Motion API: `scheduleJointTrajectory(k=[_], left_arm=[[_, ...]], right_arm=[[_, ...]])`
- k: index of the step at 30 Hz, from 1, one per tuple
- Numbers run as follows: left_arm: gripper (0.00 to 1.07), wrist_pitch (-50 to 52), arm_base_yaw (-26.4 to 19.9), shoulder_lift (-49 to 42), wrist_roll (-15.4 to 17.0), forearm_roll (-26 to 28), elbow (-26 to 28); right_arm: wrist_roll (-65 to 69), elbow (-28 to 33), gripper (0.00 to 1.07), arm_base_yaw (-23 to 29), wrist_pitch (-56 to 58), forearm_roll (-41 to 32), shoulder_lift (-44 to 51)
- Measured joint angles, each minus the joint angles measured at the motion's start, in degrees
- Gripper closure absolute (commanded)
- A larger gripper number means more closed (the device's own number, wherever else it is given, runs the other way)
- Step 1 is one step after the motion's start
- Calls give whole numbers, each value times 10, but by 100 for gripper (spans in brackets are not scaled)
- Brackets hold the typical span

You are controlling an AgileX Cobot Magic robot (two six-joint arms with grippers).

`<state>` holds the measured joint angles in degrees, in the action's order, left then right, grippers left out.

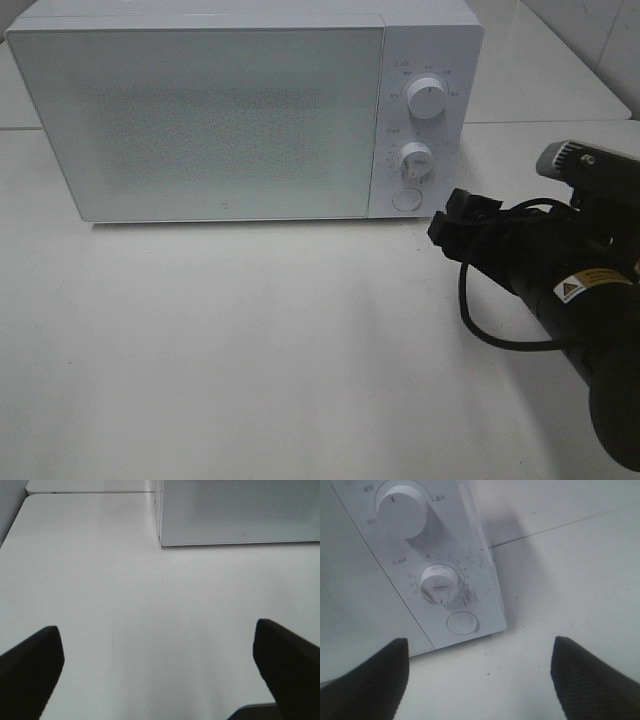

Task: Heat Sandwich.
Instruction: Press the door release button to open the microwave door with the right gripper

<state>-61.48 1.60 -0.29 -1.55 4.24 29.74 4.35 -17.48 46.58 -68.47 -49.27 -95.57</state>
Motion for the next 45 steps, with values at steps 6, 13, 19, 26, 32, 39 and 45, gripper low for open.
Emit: scheduleJointTrajectory(k=[6,13,19,26,32,39,45], left_arm=[[9,0,0,0,0,0,0],[9,0,0,0,0,0,0],[9,0,0,0,0,0,0],[9,0,0,0,0,0,0],[9,0,0,0,0,0,0],[9,0,0,0,0,0,0],[9,0,0,0,0,0,0]], right_arm=[[204,0,32,0,5,0,0],[476,0,36,0,32,0,0],[623,0,59,0,55,-1,0],[677,0,102,0,56,-1,0],[697,0,107,0,79,-2,0],[698,0,107,0,79,-2,0],[698,-14,107,0,90,-2,-6]])
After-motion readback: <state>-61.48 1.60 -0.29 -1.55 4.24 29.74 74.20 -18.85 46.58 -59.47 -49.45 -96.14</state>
